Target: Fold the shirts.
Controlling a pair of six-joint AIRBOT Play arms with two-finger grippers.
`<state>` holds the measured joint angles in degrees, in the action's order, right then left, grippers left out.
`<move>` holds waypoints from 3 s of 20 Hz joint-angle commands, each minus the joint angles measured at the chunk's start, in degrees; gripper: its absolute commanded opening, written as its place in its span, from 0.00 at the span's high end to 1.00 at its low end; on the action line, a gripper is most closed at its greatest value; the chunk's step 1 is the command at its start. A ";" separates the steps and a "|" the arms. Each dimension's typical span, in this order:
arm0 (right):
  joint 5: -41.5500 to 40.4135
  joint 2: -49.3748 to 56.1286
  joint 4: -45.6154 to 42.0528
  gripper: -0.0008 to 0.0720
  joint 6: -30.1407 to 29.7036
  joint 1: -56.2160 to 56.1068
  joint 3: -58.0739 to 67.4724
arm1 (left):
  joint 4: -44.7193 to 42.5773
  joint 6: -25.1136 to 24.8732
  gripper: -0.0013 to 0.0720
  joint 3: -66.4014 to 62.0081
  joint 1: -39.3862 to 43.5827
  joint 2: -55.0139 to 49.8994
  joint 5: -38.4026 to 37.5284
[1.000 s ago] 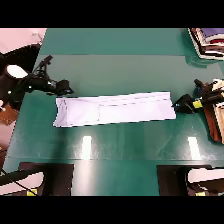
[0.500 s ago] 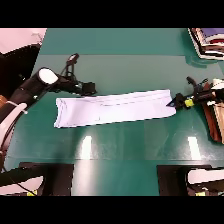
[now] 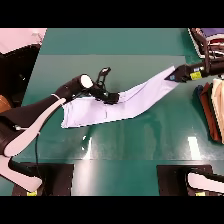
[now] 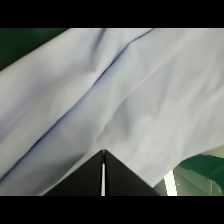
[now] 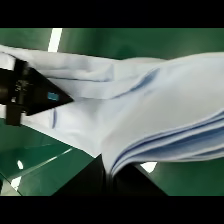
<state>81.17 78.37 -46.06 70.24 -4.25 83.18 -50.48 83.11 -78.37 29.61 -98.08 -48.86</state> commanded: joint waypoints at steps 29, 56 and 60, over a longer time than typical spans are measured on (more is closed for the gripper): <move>-22.56 29.11 13.00 0.21 -5.40 -50.56 29.46 | -15.67 0.39 0.95 -3.26 -33.53 31.74 -10.25; -20.20 25.16 20.94 0.18 -6.19 -27.23 -14.58 | -15.08 -2.58 0.95 -2.93 -35.76 32.50 -17.59; -20.83 28.94 20.52 0.30 -6.27 -31.54 -6.29 | -15.06 -2.56 0.95 -2.05 -35.76 32.50 -17.94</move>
<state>62.00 104.79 -26.33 64.55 -32.75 72.53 -65.56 80.53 -80.82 -6.15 -65.56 -66.52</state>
